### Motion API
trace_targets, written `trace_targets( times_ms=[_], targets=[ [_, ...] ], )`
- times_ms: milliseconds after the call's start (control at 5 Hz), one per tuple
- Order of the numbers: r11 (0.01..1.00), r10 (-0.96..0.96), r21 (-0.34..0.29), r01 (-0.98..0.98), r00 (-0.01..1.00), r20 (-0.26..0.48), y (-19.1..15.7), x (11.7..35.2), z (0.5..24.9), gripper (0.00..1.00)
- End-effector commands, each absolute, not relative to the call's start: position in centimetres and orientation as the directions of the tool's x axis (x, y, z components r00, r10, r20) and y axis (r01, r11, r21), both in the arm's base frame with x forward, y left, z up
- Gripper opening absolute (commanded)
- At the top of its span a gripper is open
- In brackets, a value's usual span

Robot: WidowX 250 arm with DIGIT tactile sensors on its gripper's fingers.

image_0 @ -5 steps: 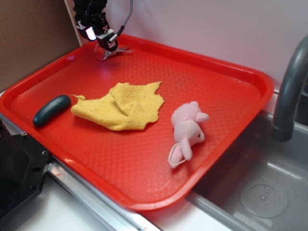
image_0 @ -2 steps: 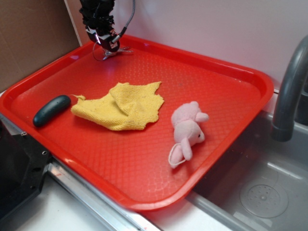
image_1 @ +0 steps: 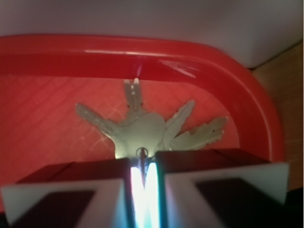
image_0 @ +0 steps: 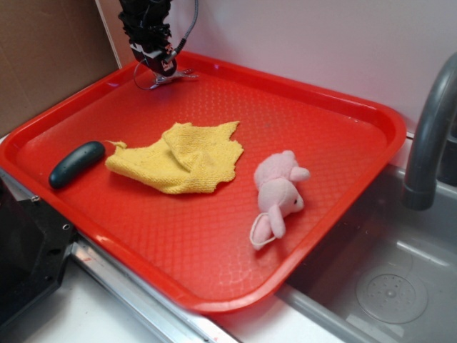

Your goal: Grab the silver keys.

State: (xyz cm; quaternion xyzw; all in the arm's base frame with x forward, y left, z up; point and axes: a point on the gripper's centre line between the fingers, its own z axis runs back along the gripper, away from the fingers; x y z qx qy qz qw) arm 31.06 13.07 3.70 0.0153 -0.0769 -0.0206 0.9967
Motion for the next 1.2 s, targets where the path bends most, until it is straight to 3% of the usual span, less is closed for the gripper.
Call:
trace_targets(
  times_ms=[0, 200, 400, 800, 1000],
  targets=[
    [0.997, -0.063, 0.062, 0.053, 0.985, 0.163, 12.3, 31.6, 3.8, 0.0],
    [0.997, -0.058, 0.057, 0.049, 0.984, 0.17, 12.3, 31.5, 4.2, 0.0],
    [0.998, -0.049, 0.039, 0.043, 0.984, 0.169, 11.0, 30.4, 7.3, 0.0],
    [0.993, -0.081, 0.105, 0.052, 0.952, 0.294, 2.5, 27.5, 17.0, 0.0],
    [0.992, -0.074, 0.118, 0.038, 0.945, 0.318, 0.5, 26.6, 21.9, 0.0]
  ],
)
